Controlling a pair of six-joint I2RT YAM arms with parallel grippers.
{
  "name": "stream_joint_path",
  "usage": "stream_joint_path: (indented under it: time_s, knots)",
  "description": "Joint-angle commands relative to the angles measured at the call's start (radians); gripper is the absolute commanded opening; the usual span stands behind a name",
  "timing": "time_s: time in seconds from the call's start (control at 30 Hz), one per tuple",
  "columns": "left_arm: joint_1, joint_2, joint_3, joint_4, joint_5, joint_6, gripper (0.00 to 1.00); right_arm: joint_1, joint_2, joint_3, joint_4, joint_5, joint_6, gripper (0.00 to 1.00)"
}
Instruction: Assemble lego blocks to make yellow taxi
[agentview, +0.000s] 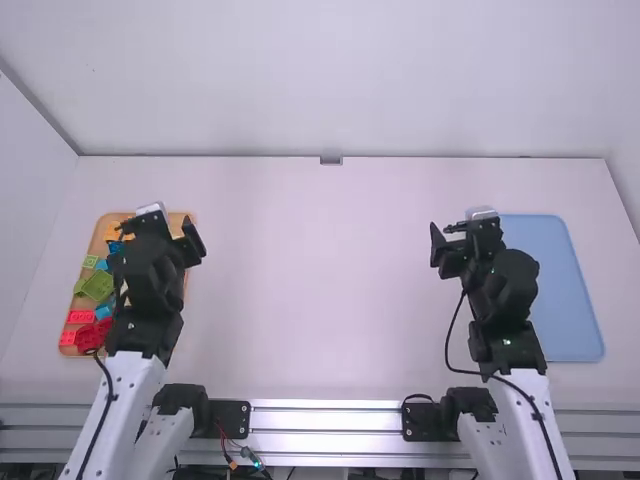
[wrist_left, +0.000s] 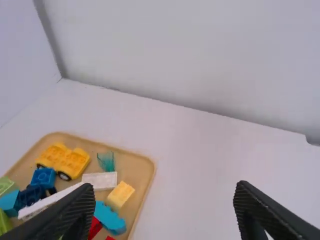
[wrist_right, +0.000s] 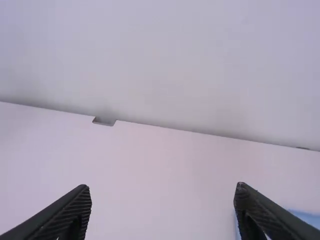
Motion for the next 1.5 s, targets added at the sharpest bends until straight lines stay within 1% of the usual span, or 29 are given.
stream_joint_path:
  time_s: [0.0, 0.07, 0.1, 0.13, 0.2, 0.23, 0.3, 0.33, 0.4, 0.43, 0.47, 0.57, 0.63, 0.67, 0.7, 0.73, 0.8, 0.9, 0.97, 1.13, 1.3, 1.47]
  knots:
    - [0.042, 0.077, 0.103, -0.023, 0.011, -0.052, 0.79, 0.006, 0.035, 0.063, 0.009, -0.018, -0.014, 0.79]
    - [0.084, 0.184, 0.209, -0.080, 0.067, -0.063, 0.82, 0.007, 0.073, 0.093, 0.013, -0.026, -0.019, 0.82]
    - [0.090, 0.200, 0.225, -0.088, 0.072, -0.065, 0.83, 0.006, 0.079, 0.097, 0.014, -0.027, -0.021, 0.83]
    - [0.117, 0.275, 0.302, -0.133, 0.081, -0.092, 0.85, 0.006, 0.103, 0.116, 0.016, -0.032, -0.025, 0.85]
    - [0.151, 0.381, 0.410, -0.196, 0.082, -0.132, 0.88, 0.011, 0.131, 0.137, 0.019, -0.036, -0.029, 0.88]
    - [0.158, 0.411, 0.439, -0.215, 0.079, -0.144, 0.89, 0.012, 0.139, 0.143, 0.019, -0.037, -0.030, 0.89]
    - [0.188, 0.542, 0.573, -0.295, 0.072, -0.187, 0.92, 0.019, 0.166, 0.164, 0.022, -0.043, -0.035, 0.92]
    - [0.193, 0.561, 0.594, -0.311, 0.072, -0.194, 0.92, 0.019, 0.168, 0.166, 0.022, -0.044, -0.035, 0.92]
    - [0.219, 0.695, 0.744, -0.430, 0.066, -0.238, 0.94, 0.025, 0.190, 0.183, 0.023, -0.048, -0.039, 0.94]
    - [0.233, 0.781, 0.845, -0.516, 0.063, -0.270, 0.96, 0.027, 0.201, 0.192, 0.023, -0.051, -0.040, 0.95]
    - [0.235, 0.793, 0.859, -0.527, 0.063, -0.275, 0.96, 0.026, 0.203, 0.193, 0.024, -0.052, -0.040, 0.96]
    - [0.270, 1.007, 1.107, -0.738, 0.061, -0.349, 0.98, 0.026, 0.224, 0.210, 0.024, -0.056, -0.044, 0.97]
    - [0.289, 1.094, 1.205, -0.820, 0.059, -0.387, 0.98, 0.026, 0.230, 0.214, 0.020, -0.057, -0.045, 0.98]
    - [0.309, 1.169, 1.283, -0.883, 0.059, -0.422, 0.99, 0.026, 0.235, 0.218, 0.018, -0.058, -0.045, 0.99]
    - [0.321, 1.206, 1.318, -0.910, 0.068, -0.435, 0.99, 0.026, 0.236, 0.219, 0.018, -0.059, -0.046, 0.99]
    - [0.323, 1.212, 1.325, -0.915, 0.072, -0.437, 0.99, 0.027, 0.236, 0.219, 0.017, -0.059, -0.046, 0.99]
    - [0.361, 1.289, 1.384, -0.940, 0.157, -0.442, 0.99, 0.026, 0.237, 0.219, 0.017, -0.059, -0.046, 0.99]
    - [0.413, 1.349, 1.395, -0.925, 0.249, -0.456, 0.99, 0.033, 0.239, 0.219, 0.017, -0.059, -0.046, 0.99]
    - [0.450, 1.386, 1.394, -0.949, 0.259, -0.525, 0.99, 0.043, 0.246, 0.219, 0.018, -0.058, -0.046, 0.99]
    - [0.490, 1.434, 1.391, -0.945, 0.259, -0.570, 0.99, 0.065, 0.262, 0.219, 0.019, -0.058, -0.046, 0.99]
    - [0.513, 1.444, 1.338, -0.859, 0.291, -0.573, 0.99, 0.087, 0.294, 0.219, 0.025, -0.054, -0.050, 0.99]
    - [0.515, 1.444, 1.265, -0.780, 0.285, -0.608, 0.99, 0.085, 0.320, 0.219, 0.027, -0.055, -0.045, 0.99]
